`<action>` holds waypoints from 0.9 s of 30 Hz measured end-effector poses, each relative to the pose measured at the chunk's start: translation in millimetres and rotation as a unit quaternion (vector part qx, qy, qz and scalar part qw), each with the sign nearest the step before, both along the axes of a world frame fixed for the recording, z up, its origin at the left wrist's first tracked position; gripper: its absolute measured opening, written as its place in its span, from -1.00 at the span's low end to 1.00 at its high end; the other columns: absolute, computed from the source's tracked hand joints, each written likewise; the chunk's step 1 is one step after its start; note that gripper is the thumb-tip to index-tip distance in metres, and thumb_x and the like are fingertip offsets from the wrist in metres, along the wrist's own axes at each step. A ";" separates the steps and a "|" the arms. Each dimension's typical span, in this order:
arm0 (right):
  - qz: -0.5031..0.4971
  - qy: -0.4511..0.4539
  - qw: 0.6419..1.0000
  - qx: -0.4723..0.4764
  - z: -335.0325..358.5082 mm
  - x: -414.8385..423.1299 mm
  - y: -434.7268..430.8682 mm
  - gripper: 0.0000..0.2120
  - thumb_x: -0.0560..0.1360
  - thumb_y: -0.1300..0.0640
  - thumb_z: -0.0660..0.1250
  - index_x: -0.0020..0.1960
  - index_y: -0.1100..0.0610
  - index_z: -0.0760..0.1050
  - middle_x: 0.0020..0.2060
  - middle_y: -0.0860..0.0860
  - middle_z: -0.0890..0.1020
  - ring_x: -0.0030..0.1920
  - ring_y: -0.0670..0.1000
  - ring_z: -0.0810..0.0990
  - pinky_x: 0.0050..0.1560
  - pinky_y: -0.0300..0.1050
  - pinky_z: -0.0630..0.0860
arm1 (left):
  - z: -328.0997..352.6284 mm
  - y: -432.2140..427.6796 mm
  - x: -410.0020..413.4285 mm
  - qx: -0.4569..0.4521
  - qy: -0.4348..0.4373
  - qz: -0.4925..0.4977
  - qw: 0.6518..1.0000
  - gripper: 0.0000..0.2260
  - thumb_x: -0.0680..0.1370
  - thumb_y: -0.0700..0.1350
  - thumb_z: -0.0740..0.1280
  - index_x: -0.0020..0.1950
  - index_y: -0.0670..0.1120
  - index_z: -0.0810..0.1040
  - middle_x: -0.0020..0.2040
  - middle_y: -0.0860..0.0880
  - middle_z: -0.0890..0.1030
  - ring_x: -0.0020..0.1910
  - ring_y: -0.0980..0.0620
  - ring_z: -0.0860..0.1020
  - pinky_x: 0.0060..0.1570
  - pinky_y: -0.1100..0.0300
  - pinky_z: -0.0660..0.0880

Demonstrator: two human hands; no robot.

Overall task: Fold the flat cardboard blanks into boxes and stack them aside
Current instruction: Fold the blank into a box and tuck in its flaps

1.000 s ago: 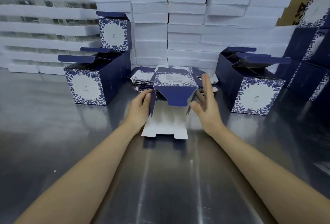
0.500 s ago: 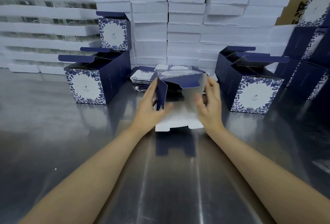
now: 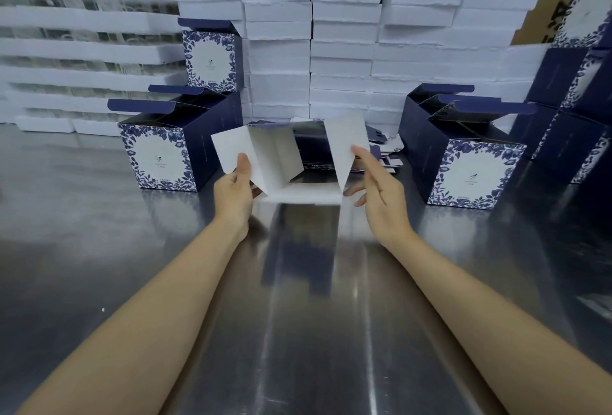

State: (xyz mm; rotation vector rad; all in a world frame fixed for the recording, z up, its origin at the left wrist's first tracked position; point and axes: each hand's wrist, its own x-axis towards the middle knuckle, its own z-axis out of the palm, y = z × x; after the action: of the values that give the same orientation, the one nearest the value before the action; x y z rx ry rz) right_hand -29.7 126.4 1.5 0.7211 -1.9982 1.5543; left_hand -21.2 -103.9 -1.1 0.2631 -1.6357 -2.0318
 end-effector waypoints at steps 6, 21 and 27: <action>-0.001 -0.010 0.990 0.139 -3.0 -0.7 3.8 -0.21 0.36 0.28 0.18 0.38 -0.43 0.16 0.29 -0.16 0.45 -0.05 0.01 0.57 -0.01 -0.16 0.52 | 0.9 2.0 0.3 -0.033 0.014 -0.023 0.999 -0.62 0.62 0.12 0.19 -0.17 -0.11 0.61 -0.18 0.00 0.69 -0.20 0.10 0.66 -0.22 0.27 0.58; -0.131 0.008 0.991 0.029 0.5 0.9 -0.1 -0.62 0.41 0.07 0.51 0.05 -0.12 0.36 -0.19 -0.31 0.47 -0.25 -0.23 0.49 -0.23 -0.31 0.44 | 2.3 22.4 15.2 -0.257 0.011 -0.080 0.963 -0.62 0.59 0.15 0.19 0.31 -0.03 0.39 0.02 0.29 0.58 0.04 0.36 0.52 0.04 0.40 0.43; -0.113 0.036 0.985 0.127 -0.3 3.7 -1.7 -0.65 0.47 0.19 0.44 0.23 0.06 0.48 0.09 -0.18 0.46 -0.29 -0.04 0.56 -0.16 -0.27 0.47 | 0.2 27.6 13.8 -0.313 -0.015 -0.080 0.946 -0.63 0.67 -0.12 0.13 0.44 -0.23 0.21 0.25 -0.13 0.49 0.25 -0.11 0.49 0.29 -0.08 0.44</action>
State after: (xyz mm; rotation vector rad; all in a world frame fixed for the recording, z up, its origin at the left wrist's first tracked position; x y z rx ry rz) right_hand -26.0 124.6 1.2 0.6103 -2.1639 1.1421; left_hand -7.4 -76.3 -0.9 -0.0709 -2.2765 -1.5042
